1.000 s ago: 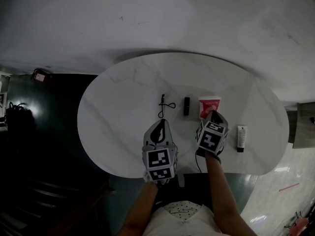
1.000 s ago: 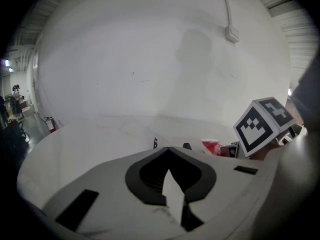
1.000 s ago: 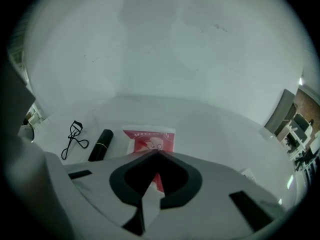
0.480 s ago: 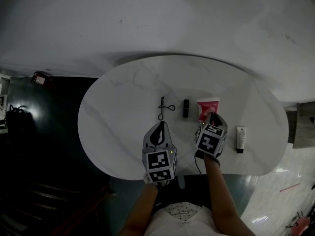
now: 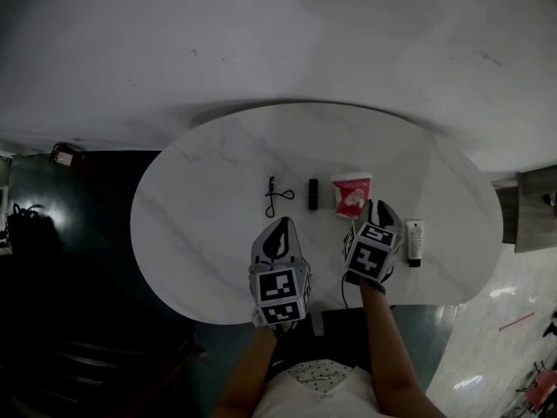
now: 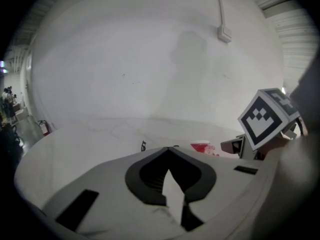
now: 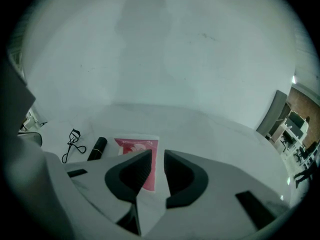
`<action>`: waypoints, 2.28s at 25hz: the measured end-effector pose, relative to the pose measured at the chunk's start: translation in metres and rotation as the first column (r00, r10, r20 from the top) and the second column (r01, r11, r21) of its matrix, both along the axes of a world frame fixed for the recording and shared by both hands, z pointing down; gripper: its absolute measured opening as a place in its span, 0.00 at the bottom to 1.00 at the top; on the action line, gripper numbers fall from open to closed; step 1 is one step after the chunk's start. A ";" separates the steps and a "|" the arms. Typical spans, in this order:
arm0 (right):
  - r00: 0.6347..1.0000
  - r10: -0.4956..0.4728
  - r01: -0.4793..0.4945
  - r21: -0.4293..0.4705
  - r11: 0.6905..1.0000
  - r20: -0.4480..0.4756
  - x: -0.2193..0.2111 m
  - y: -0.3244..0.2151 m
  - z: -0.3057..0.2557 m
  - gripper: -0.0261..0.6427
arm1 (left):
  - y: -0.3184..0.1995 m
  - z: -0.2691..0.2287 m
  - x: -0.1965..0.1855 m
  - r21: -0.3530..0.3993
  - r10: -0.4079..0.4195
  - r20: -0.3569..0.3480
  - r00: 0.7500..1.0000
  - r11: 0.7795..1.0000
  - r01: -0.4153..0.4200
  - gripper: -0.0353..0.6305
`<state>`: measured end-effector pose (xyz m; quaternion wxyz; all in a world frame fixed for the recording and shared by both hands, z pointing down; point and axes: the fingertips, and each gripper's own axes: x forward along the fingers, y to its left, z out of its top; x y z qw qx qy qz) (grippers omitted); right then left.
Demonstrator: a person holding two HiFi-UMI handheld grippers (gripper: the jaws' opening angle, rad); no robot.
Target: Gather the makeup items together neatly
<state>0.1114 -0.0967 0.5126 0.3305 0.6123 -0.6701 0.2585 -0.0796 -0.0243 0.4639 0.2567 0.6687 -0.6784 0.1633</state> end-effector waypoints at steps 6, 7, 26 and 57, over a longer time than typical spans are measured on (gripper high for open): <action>0.998 0.059 -0.059 0.017 0.998 -0.016 0.043 0.010 -0.010 0.20 | -0.008 -0.002 0.039 0.002 0.094 -0.008 0.996 0.996 -0.094 0.11; 0.997 0.074 -0.074 0.012 0.997 -0.011 0.051 0.013 -0.009 0.20 | -0.009 -0.002 0.047 0.003 0.111 -0.009 0.994 0.994 -0.111 0.11; 0.993 0.115 -0.115 -0.116 0.987 0.000 0.150 0.073 0.014 0.32 | -0.014 -0.001 0.175 -0.009 0.377 -0.004 0.926 0.926 -0.377 0.11; 0.993 0.074 -0.054 -0.217 0.975 0.089 0.157 0.092 0.053 0.33 | -0.008 0.016 0.178 -0.049 0.341 0.007 0.940 0.939 -0.340 0.11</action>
